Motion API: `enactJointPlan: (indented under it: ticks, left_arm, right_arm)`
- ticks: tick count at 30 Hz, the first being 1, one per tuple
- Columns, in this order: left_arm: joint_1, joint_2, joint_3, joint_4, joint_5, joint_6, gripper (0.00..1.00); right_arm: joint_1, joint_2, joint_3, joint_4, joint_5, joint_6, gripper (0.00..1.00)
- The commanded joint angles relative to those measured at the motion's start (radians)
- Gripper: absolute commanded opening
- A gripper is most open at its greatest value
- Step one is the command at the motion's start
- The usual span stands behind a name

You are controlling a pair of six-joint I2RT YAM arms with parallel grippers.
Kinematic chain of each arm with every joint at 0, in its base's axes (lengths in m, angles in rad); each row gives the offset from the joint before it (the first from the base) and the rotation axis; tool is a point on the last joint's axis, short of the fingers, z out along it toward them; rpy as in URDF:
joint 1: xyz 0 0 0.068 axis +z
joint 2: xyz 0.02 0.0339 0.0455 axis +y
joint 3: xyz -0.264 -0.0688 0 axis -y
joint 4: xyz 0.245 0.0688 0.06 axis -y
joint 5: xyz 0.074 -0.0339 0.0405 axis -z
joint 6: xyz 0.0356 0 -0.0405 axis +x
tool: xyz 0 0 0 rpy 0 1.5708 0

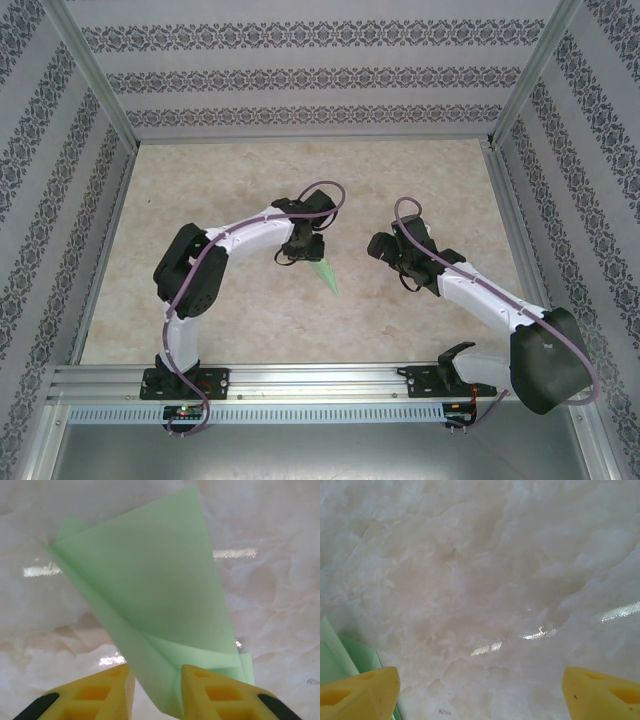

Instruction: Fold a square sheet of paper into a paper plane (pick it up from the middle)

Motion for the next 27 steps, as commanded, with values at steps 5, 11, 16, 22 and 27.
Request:
enactJointPlan:
  ticks: [5,11,16,22,27]
  left_arm:
    - [-0.004,-0.076,-0.021,0.067,0.002,-0.030,0.06]
    - [0.027,-0.161,0.009,0.133,0.037,0.122,0.00]
    - [0.052,-0.226,-0.066,0.311,0.218,0.145,0.00]
    - [0.094,-0.204,-0.176,0.514,0.389,0.059,0.00]
    - [0.126,-0.147,-0.292,0.756,0.523,-0.073,0.00]
  right_arm:
    - [-0.007,-0.006,0.011,-0.005,0.017,0.031,0.84]
    - [-0.016,-0.055,-0.030,0.095,-0.059,0.048,0.85]
    - [-0.018,-0.071,-0.040,0.170,-0.123,0.039,0.83]
    - [0.004,-0.057,-0.033,0.246,-0.212,0.035,0.77]
    - [0.072,-0.023,-0.009,0.243,-0.172,0.033,0.68]
